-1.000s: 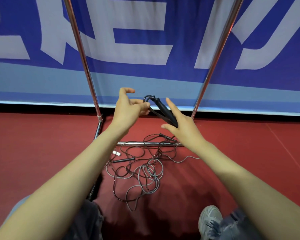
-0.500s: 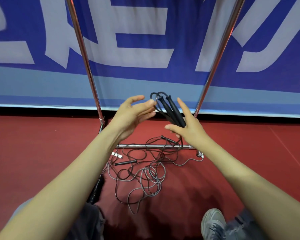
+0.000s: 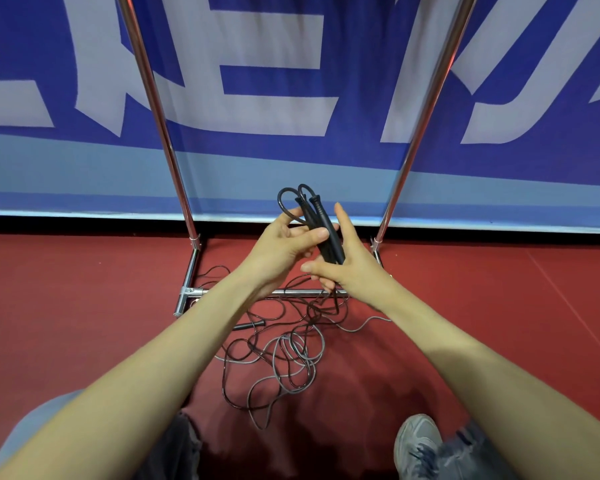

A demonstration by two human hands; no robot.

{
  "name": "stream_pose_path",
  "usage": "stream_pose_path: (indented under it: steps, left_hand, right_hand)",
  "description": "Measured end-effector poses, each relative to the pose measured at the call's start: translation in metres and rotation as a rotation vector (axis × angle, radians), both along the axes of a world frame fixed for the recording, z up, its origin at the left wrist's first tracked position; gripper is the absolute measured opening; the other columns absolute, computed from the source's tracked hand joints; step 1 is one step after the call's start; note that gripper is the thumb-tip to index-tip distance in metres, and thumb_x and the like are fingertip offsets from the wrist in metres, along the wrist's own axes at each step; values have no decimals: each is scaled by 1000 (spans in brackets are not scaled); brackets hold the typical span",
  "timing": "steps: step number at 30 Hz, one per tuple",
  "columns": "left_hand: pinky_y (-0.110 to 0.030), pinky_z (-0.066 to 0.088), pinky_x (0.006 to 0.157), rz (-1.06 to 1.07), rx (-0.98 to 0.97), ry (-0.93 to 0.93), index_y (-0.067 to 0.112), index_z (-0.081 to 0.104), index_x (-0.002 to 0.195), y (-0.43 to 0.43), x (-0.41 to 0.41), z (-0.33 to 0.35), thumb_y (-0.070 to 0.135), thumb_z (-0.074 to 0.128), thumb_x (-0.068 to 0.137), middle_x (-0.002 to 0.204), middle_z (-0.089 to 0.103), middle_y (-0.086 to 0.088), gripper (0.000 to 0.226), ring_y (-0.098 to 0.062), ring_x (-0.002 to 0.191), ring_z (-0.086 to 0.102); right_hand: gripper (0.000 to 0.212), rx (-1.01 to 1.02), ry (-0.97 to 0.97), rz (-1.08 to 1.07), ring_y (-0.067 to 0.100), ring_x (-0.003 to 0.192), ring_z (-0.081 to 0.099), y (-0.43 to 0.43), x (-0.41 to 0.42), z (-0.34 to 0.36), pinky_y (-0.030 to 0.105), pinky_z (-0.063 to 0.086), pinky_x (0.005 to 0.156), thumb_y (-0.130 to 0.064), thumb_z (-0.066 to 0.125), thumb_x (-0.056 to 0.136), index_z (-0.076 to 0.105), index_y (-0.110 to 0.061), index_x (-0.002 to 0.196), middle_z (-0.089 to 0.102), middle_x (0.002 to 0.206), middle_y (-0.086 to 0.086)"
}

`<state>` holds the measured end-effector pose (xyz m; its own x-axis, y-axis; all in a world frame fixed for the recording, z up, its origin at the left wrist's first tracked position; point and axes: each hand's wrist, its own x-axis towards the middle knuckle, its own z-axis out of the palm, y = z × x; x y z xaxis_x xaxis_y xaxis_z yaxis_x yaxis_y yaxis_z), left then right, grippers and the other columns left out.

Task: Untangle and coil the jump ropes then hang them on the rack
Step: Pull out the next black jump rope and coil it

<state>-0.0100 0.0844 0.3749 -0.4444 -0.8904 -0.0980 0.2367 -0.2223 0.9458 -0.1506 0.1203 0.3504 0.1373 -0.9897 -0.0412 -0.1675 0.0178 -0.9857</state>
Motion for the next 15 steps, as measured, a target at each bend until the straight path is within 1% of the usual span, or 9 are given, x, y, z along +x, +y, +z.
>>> stream_pose_path:
  steps: [1,2,4,6,7,9,11,13,15]
  left_hand:
    - [-18,42,56,-3,-4,-3,9,45,120,2,0,2,-2,62,87,103,70,-20,39,-10,52,43]
    - [-19,42,53,8,-10,-2,8,44,118,3,-1,3,-2,60,89,107,67,-24,35,-9,50,46]
    - [-24,44,42,33,-13,15,5,39,115,6,-2,6,-3,57,91,99,68,-23,31,-13,42,54]
    - [-28,44,38,40,-10,11,6,36,113,7,-3,5,-1,59,91,95,70,-23,32,-26,37,55]
    - [-30,44,41,58,-15,-8,6,35,111,5,-2,4,0,60,90,98,69,-25,34,-26,39,56]
    - [-30,44,54,151,-30,-43,5,38,112,-2,0,2,0,64,87,99,70,-25,36,-21,54,60]
    - [-28,40,66,240,-46,-23,6,41,113,-10,4,3,-2,66,85,91,74,-13,38,-23,75,62]
    - [-30,39,70,270,-65,22,8,42,112,-14,7,4,-3,65,85,87,75,-8,37,-24,81,62]
    - [-26,39,66,267,-86,22,9,43,111,-13,5,2,-2,65,86,84,74,-7,35,-13,67,58]
  right_hand:
    - [116,-10,7,-5,20,54,53,1,1,1,29,50,58,-7,73,83,-19,-35,149,59,59,2]
    - [115,-18,16,-14,19,53,54,1,1,1,30,51,58,-7,72,84,-19,-34,149,59,58,0]
    - [112,-18,41,-35,18,55,57,1,5,2,29,52,59,-10,71,85,-18,-31,150,61,60,-1]
    - [108,5,48,-71,18,64,63,1,8,3,26,53,64,-16,71,86,-14,-27,151,65,67,1]
    - [104,14,47,-91,17,68,65,0,9,4,26,53,68,-19,72,86,-8,-25,152,68,73,4]
    - [85,-13,109,-135,13,72,66,0,8,5,25,51,73,-23,74,84,19,-24,149,69,90,5]
    - [64,-100,275,-178,9,76,63,1,7,4,20,46,70,-26,71,86,37,-23,140,66,95,-3]
    - [49,-198,394,-184,12,81,60,4,10,1,22,41,71,-22,63,92,41,-20,136,63,99,-3]
    - [48,-237,438,-156,19,107,55,6,15,-2,22,36,83,-15,51,98,34,-16,142,56,125,5]
